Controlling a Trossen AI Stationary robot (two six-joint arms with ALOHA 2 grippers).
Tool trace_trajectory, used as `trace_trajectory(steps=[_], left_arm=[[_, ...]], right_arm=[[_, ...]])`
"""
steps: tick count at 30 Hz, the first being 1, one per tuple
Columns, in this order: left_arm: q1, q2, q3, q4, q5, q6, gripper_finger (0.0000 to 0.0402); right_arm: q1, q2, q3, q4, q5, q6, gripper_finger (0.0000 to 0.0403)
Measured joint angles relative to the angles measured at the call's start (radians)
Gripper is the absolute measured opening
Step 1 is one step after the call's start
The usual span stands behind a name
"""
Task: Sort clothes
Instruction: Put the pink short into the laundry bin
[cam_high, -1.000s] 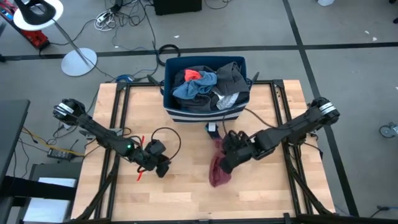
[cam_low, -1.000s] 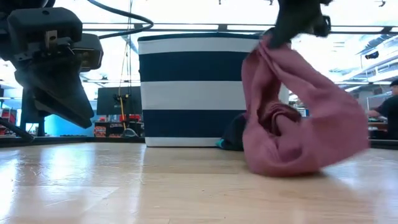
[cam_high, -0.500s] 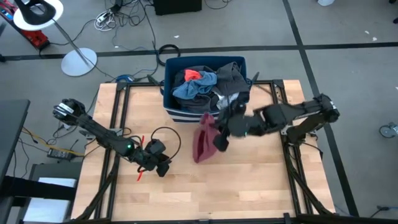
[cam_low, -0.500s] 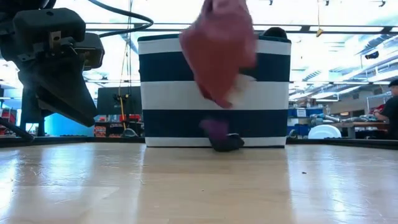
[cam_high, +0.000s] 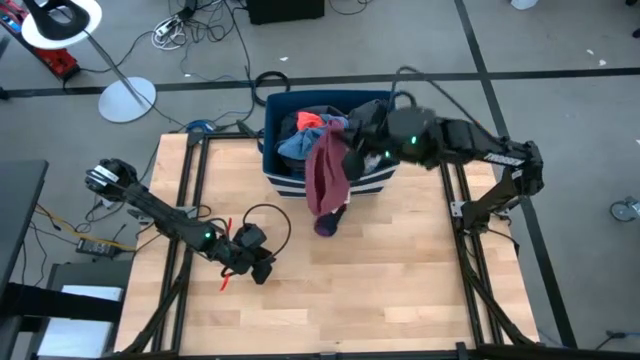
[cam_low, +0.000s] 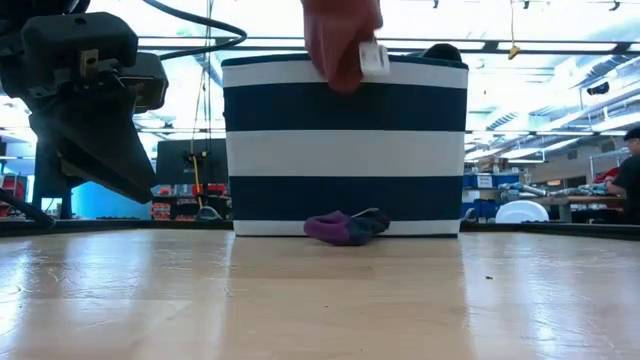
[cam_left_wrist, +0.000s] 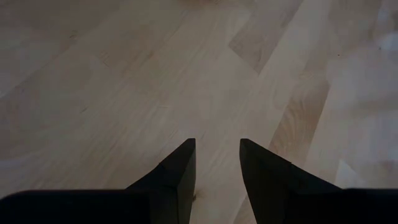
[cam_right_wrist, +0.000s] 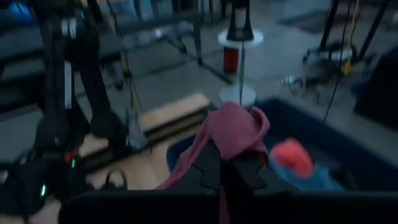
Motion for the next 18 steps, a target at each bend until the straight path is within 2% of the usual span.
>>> trace_trajectory(steps=[9,18], left_arm=[[0.0,0.0,0.0,0.0,0.001,0.0,0.0129],[0.0,0.0,0.0,0.0,0.001,0.0,0.0129]], right_arm=[[-0.133,0.0,0.02,0.191,-0.023,-0.174,0.0003],[-0.244,0.0,-0.038,0.134,-0.067,-0.187,0.0004]])
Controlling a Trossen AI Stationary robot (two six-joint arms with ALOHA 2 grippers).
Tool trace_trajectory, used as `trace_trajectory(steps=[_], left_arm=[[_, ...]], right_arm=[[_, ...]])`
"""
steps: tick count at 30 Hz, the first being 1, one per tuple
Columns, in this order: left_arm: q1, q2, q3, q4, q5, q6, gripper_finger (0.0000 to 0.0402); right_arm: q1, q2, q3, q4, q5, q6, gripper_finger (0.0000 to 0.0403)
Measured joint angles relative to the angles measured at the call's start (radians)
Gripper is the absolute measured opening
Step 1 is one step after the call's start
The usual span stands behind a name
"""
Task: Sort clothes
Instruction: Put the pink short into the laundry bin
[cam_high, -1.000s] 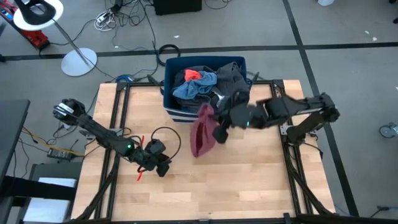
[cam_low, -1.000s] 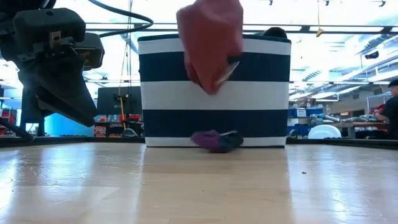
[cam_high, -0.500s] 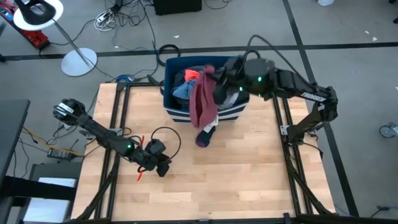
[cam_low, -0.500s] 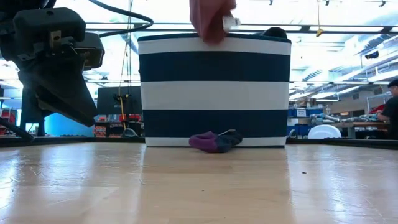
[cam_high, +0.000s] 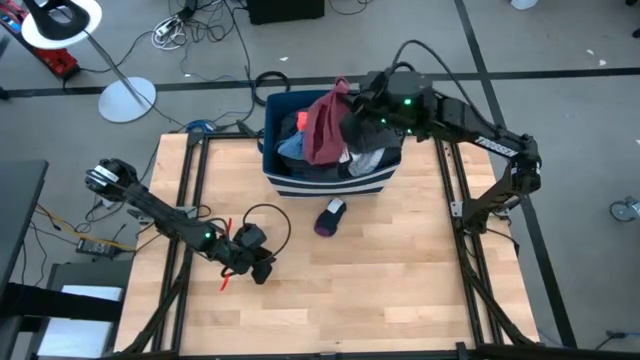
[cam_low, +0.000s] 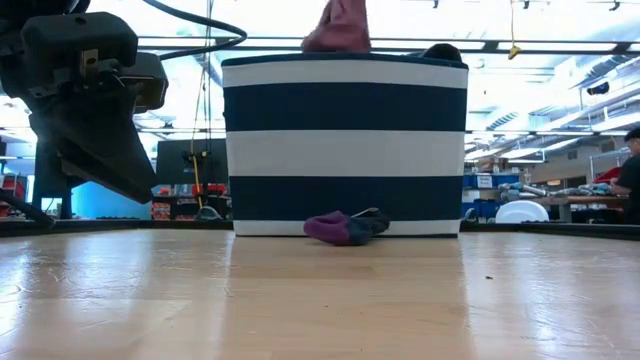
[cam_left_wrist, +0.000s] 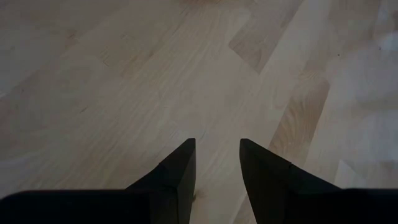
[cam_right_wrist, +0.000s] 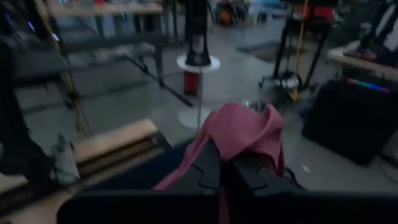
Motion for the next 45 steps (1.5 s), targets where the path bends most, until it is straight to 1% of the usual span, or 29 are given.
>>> trace_trajectory(steps=[2,6,11,15,19,24,28,33,36,40,45], left_arm=[[0.0,0.0,0.0,0.0,0.0,0.0,0.0129],[0.0,0.0,0.0,0.0,0.0,0.0,0.0129],[0.0,0.0,0.0,0.017,0.0,0.0,0.0129],[0.0,0.0,0.0,0.041,0.001,0.0,0.0129],[0.0,0.0,0.0,0.069,0.001,0.0,0.0129],[0.0,0.0,0.0,0.112,0.001,0.0,0.0129],[0.0,0.0,0.0,0.149,0.0,0.0,0.0129],[0.0,0.0,0.0,0.202,0.001,0.0,0.0129],[0.0,0.0,0.0,0.235,0.001,-0.001,0.0129],[0.0,0.0,0.0,0.273,0.0,-0.001,0.0129],[0.0,0.0,0.0,0.312,0.0,-0.001,0.0129]], right_arm=[[-0.021,0.0,-0.051,-0.005,-0.02,0.012,0.0004],[-0.06,0.001,-0.175,-0.001,-0.107,0.056,0.0004],[-0.098,0.002,-0.367,0.107,-0.189,0.103,0.0004],[-0.136,0.001,-0.482,0.203,-0.234,0.127,0.0004],[-0.18,0.001,-0.558,0.209,-0.257,0.174,0.0004],[-0.232,-0.001,-0.635,0.184,-0.36,0.223,0.0004],[-0.254,-0.004,-0.692,0.191,-0.39,0.227,0.0004],[-0.26,-0.004,-0.719,0.204,-0.394,0.232,0.0008],[-0.255,-0.001,-0.708,0.231,-0.431,0.229,0.0022],[-0.242,0.001,-0.661,0.246,-0.455,0.244,0.0056],[-0.242,-0.003,-0.589,0.197,-0.465,0.257,0.0119]])
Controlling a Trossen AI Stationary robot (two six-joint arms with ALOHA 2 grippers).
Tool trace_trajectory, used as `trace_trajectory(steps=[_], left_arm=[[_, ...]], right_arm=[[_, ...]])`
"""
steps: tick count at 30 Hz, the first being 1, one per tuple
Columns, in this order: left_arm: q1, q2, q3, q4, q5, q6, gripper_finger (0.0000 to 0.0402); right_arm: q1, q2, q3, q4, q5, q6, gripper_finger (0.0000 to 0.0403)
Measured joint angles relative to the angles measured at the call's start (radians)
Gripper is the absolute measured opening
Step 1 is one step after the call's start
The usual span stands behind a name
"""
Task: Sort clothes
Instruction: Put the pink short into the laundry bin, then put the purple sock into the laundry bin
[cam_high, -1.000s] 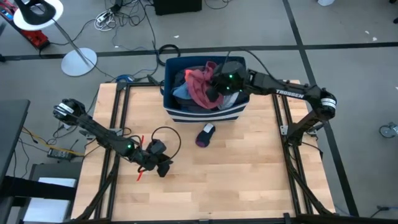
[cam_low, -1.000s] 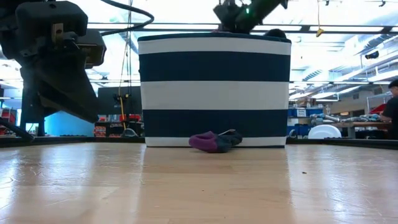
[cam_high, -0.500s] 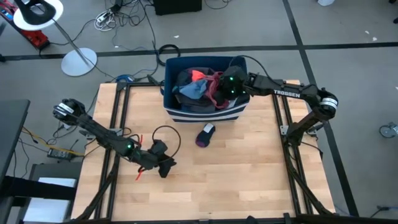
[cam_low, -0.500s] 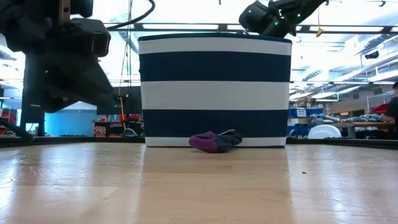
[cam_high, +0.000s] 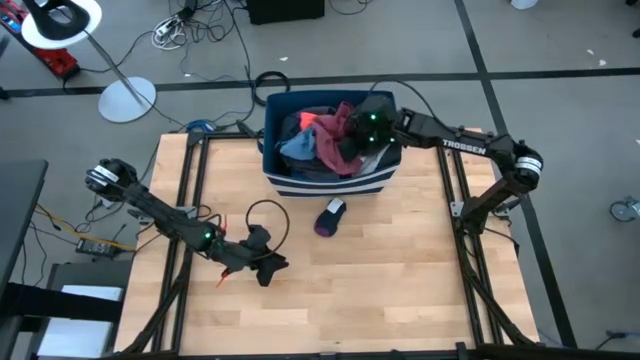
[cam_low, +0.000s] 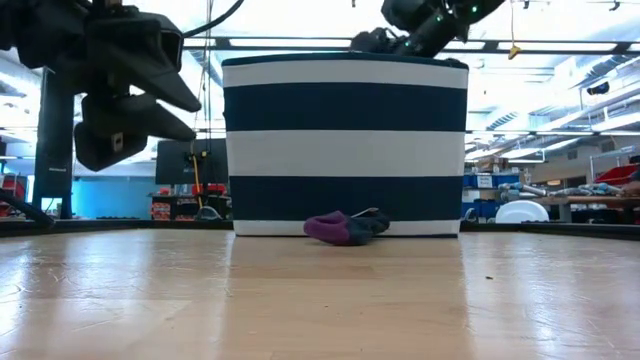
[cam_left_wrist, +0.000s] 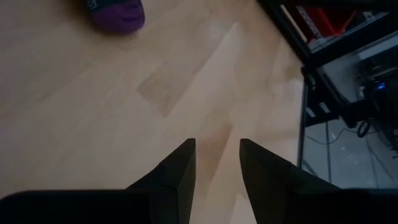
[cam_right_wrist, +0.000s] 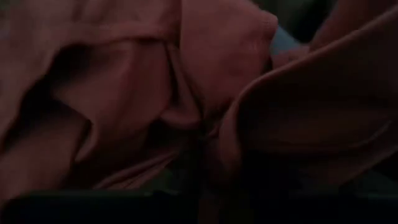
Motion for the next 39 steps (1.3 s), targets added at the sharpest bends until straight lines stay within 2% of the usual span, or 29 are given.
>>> trace_trajectory(steps=[4,8,15,20,26,35,39], left_arm=[[0.0,0.0,0.0,0.024,0.0,0.0,0.0129],[0.0,0.0,0.0,0.026,0.0,0.0,0.0129],[0.0,0.0,0.0,0.026,0.0,0.0,0.0129],[0.0,0.0,0.0,0.026,0.0,0.0,0.0129],[0.0,0.0,0.0,0.026,0.0,0.0,0.0129],[0.0,0.0,0.0,0.031,0.0,0.0,0.0129],[0.0,0.0,0.0,0.032,0.0,0.0,0.0129]], right_arm=[[0.0,-0.034,0.044,-0.034,0.0,0.0,0.0163],[0.0,-0.083,0.084,-0.105,0.001,0.0,0.0187],[0.021,-0.209,0.103,-0.198,0.065,0.003,0.019],[0.085,-0.27,0.103,-0.27,0.074,0.028,0.0188],[0.269,-0.259,0.104,-0.353,0.113,0.056,0.0187],[0.639,-0.17,0.099,-0.358,0.379,0.113,0.0185],[0.772,-0.125,0.028,-0.366,0.507,0.176,0.0185]])
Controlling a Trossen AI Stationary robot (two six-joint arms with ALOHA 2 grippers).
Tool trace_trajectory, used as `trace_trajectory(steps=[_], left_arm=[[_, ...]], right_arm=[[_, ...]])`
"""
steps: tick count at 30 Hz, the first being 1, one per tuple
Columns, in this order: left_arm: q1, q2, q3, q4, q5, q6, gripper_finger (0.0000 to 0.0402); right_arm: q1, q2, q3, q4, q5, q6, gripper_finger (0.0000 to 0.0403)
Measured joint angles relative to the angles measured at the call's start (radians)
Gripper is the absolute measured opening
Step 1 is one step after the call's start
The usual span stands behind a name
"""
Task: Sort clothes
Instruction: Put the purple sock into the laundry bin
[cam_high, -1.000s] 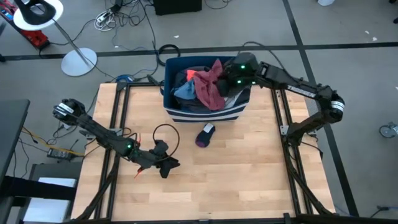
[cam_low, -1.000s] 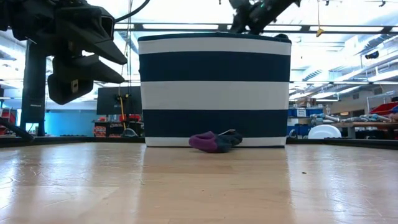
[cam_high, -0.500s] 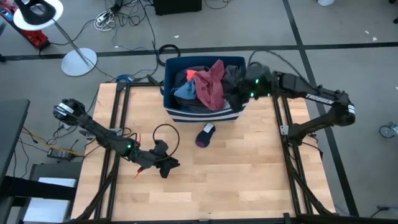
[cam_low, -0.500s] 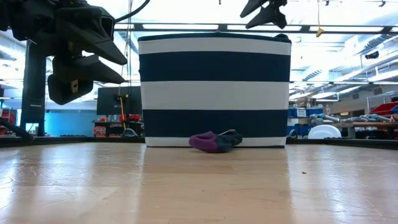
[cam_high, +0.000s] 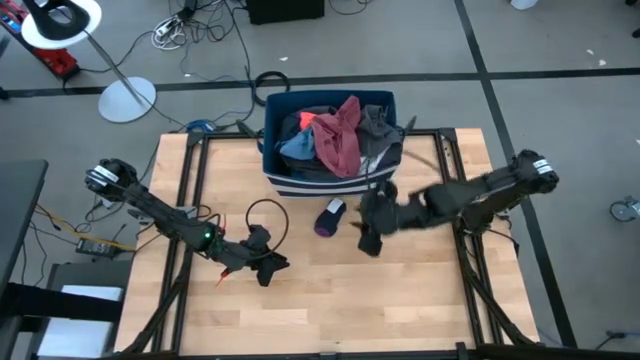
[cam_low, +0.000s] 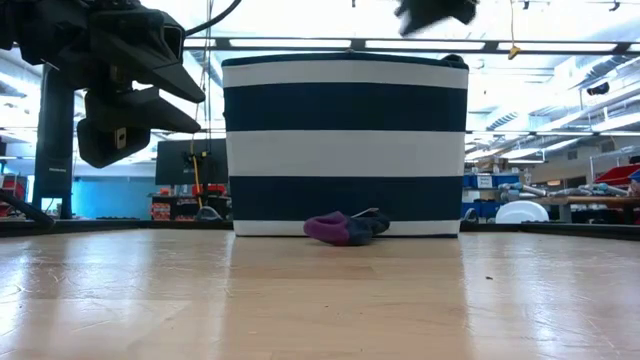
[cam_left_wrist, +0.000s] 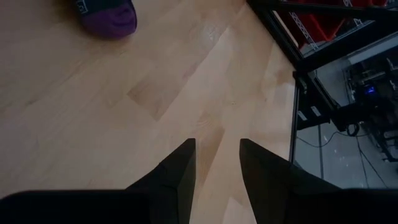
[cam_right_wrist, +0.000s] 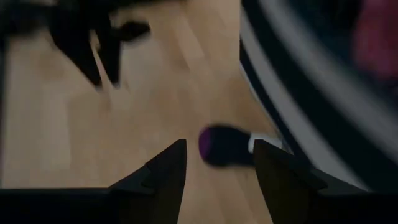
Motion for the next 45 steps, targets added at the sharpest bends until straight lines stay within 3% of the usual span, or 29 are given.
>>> trace_trajectory(steps=[5,11,15,32,35,40,45], left_arm=[[0.0,0.0,0.0,0.015,0.0,0.0,0.0129],[0.0,0.0,0.0,0.031,0.0,0.0,0.0129],[0.0,0.0,0.0,0.029,0.0,0.0,0.0129],[0.0,0.0,0.0,0.056,0.0,0.0,0.0129],[0.0,0.0,0.0,0.065,0.0,0.0,0.0129],[0.0,0.0,0.0,0.072,0.0,0.0,0.0129],[0.0,0.0,0.0,0.081,0.0,0.0,0.0129]], right_arm=[[0.103,0.013,-0.192,0.045,0.1,0.166,0.0179],[0.131,0.037,-0.496,0.569,0.104,0.257,0.0173],[0.096,0.133,-0.603,0.787,0.111,0.275,0.0171],[-0.068,0.635,-0.502,1.367,0.136,0.036,0.0165],[-0.091,0.68,-0.471,1.409,0.141,-0.006,0.013],[-0.12,0.673,-0.45,1.407,0.112,-0.119,0.0015],[-0.134,0.611,-0.446,1.416,0.097,-0.14,0.0003]])
